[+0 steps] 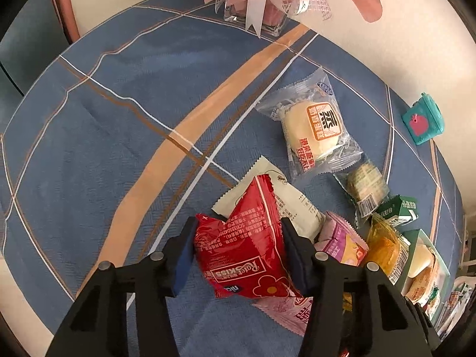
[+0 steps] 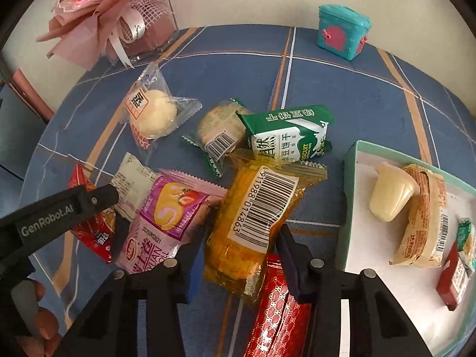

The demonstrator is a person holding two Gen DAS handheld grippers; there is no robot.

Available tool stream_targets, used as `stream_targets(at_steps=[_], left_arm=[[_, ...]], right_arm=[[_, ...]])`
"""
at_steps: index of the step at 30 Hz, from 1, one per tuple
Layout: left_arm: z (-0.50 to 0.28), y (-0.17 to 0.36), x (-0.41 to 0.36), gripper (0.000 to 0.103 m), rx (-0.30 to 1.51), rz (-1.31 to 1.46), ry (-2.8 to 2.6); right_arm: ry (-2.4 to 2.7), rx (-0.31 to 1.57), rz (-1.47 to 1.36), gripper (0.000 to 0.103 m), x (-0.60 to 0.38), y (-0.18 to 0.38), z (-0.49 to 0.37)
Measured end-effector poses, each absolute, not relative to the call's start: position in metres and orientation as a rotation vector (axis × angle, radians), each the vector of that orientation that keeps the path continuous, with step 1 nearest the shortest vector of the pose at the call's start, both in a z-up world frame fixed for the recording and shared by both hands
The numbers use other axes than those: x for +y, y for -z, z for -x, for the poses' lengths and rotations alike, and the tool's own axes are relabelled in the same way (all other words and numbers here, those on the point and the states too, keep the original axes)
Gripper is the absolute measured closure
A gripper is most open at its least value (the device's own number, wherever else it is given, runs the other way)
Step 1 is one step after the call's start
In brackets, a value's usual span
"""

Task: Organize snacks
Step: 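Carry the red bag and yellow bread bag over the tray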

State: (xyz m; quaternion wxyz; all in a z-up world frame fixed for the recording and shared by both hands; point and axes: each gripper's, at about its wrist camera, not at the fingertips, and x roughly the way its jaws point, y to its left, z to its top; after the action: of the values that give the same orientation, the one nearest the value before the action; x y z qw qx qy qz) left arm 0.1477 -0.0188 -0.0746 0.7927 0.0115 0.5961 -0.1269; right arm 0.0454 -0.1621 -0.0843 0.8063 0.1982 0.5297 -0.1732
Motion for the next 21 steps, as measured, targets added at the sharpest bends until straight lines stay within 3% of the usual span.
stream_targets(at_steps=[21], left_arm=[[-0.143,0.042,-0.021,0.047,1.215,0.042,0.271]], right_arm=[[0.261,1.006,-0.605,0.061,-0.188,0.050,-0.023]])
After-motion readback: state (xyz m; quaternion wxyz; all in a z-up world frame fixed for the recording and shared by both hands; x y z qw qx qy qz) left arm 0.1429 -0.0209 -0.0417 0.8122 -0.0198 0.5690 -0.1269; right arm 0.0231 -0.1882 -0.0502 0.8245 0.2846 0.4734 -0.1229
